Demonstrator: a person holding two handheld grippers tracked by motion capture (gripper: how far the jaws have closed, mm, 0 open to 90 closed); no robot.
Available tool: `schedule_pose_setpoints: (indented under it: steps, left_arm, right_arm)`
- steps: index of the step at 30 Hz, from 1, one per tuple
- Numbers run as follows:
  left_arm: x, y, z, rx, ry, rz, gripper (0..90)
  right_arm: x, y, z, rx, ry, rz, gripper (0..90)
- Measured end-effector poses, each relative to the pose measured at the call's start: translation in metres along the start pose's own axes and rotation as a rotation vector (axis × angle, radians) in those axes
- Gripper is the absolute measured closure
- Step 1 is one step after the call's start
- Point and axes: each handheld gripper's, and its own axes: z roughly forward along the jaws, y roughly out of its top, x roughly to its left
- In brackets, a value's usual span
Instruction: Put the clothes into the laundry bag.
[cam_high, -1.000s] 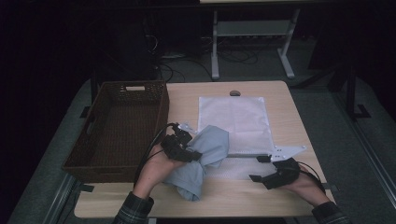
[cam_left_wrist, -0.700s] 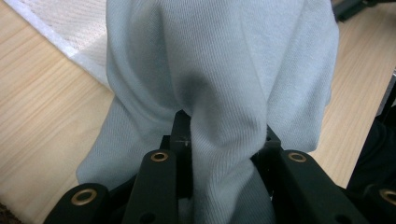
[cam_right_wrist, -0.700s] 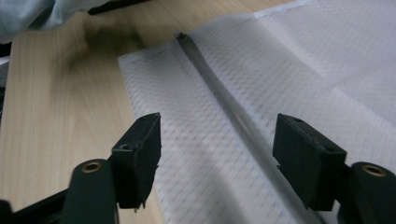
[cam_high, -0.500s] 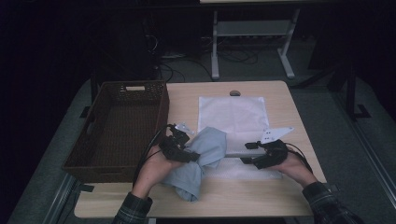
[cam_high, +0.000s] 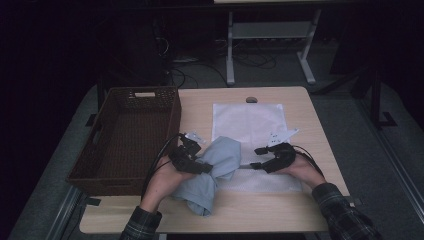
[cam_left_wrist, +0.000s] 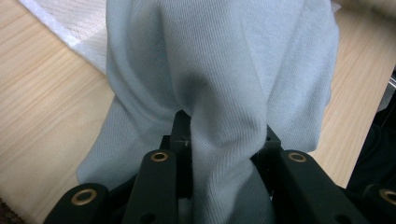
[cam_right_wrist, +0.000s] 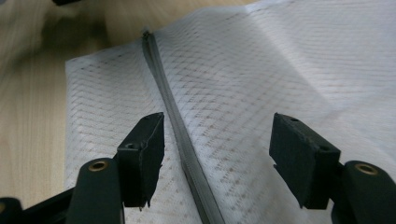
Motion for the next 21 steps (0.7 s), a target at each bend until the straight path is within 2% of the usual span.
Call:
schedule_pose_setpoints:
  steps: [3,8,13,16,19,21]
  left_arm:
    - [-0.0011,0.0000,0.0005,-0.002,-0.004,-0.002,69.2]
    - [-0.0006,-0.0005,0.0003,-0.002,-0.007,-0.002,69.2]
    - [-0.0005,-0.0009,0.0011,0.003,-0.010,-0.005,69.2]
    - [-0.0006,-0.0007,0.0020,0.001,-0.014,-0.004,69.2]
    - [-0.0007,-0.0007,0.0025,0.002,-0.016,-0.004,69.2]
    - [-0.0008,-0.0008,0.0027,0.002,-0.018,-0.004,69.2]
  right_arm:
    - [-0.0004,-0.0012,0.0075,0.035,0.003,-0.030,34.3]
    - [-0.0005,-0.0040,0.0095,0.042,-0.012,-0.048,39.9]
    - [-0.0038,-0.0063,0.0113,0.041,-0.001,-0.015,57.1]
    - [-0.0064,-0.0050,0.0097,0.019,0.010,0.018,66.1]
    - [-0.0086,-0.0056,0.0088,0.016,0.006,0.033,69.8]
    - [-0.0094,-0.0071,0.0096,0.022,0.013,0.039,67.0]
